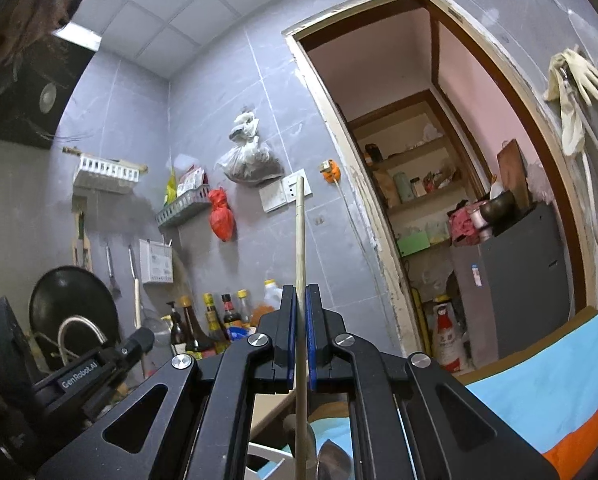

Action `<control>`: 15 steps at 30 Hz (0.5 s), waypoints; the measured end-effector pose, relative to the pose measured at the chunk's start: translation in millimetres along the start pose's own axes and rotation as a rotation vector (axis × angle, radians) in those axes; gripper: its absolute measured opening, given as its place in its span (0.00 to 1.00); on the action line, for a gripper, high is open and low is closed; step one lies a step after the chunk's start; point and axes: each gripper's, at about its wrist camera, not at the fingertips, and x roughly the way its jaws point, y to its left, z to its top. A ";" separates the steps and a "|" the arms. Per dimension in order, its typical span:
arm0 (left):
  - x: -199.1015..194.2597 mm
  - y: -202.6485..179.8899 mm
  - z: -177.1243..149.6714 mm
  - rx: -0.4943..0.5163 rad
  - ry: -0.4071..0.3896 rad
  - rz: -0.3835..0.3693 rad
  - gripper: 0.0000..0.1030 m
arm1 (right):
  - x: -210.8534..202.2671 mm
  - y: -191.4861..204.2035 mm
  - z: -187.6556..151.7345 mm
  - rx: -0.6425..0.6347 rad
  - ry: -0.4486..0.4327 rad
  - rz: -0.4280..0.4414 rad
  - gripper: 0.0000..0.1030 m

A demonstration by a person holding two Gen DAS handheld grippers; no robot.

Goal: Organize utensils
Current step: 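Lift the chopstick with the left gripper while the right gripper lifts its chopstick, then lower both chopsticks into the white caddy and open both grippers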

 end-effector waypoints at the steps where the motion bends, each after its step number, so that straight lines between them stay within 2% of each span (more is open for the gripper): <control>1: -0.4 -0.2 -1.0 0.007 -0.003 0.003 0.02 | -0.2 0.7 -1.2 -0.007 0.000 -0.001 0.03; 8: -2.8 -2.2 -8.1 0.039 0.007 -0.009 0.02 | -5.8 7.8 -9.0 -0.076 -0.006 -0.003 0.03; 15: -4.7 -10.8 -11.7 0.079 0.084 -0.049 0.03 | -9.2 7.9 -10.1 -0.099 0.042 0.003 0.04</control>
